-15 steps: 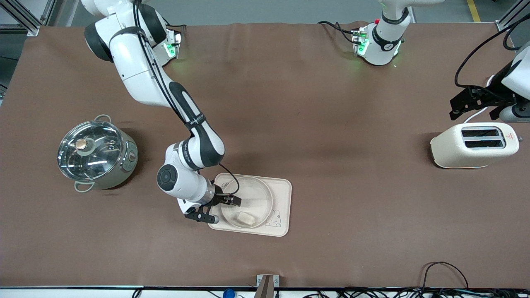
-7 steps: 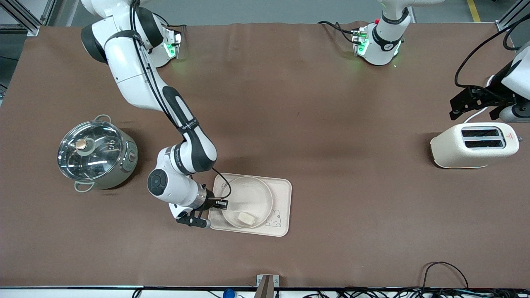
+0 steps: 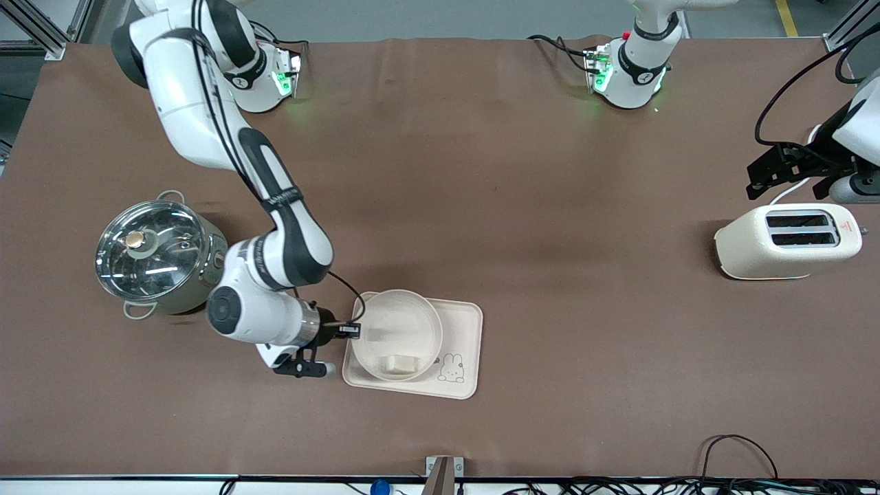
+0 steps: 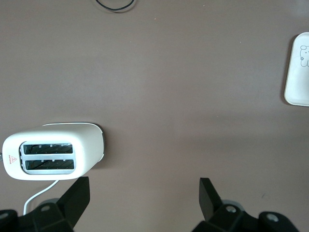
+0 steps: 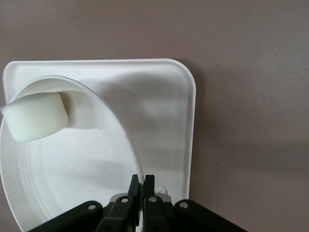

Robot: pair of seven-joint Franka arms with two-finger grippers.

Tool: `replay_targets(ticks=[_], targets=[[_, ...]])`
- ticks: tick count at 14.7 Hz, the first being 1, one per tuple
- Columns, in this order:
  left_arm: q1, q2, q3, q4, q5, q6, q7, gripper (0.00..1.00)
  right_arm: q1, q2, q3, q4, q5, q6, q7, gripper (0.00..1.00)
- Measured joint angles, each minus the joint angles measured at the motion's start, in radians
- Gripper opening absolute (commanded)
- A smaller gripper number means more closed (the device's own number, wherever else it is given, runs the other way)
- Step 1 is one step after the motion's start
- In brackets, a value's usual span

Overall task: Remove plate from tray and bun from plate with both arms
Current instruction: 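Lift the plate off the tray with the right gripper, then set the plate on the table while the left gripper reaches the bun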

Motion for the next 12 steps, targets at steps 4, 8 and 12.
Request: replay_targets(ticks=[4, 8, 12], targets=[[0.000, 0.000, 0.000, 0.000, 0.000, 0.000, 0.000, 1.00, 0.017, -0.179, 0.031, -0.240, 0.000, 0.050, -0.021, 0.00], [0.000, 0.000, 0.000, 0.000, 0.000, 0.000, 0.000, 1.00, 0.039, -0.349, 0.118, -0.604, 0.006, 0.271, -0.029, 0.00], [0.000, 0.000, 0.000, 0.000, 0.000, -0.001, 0.000, 1.00, 0.043, -0.438, 0.227, -0.872, 0.100, 0.489, -0.035, 0.00]])
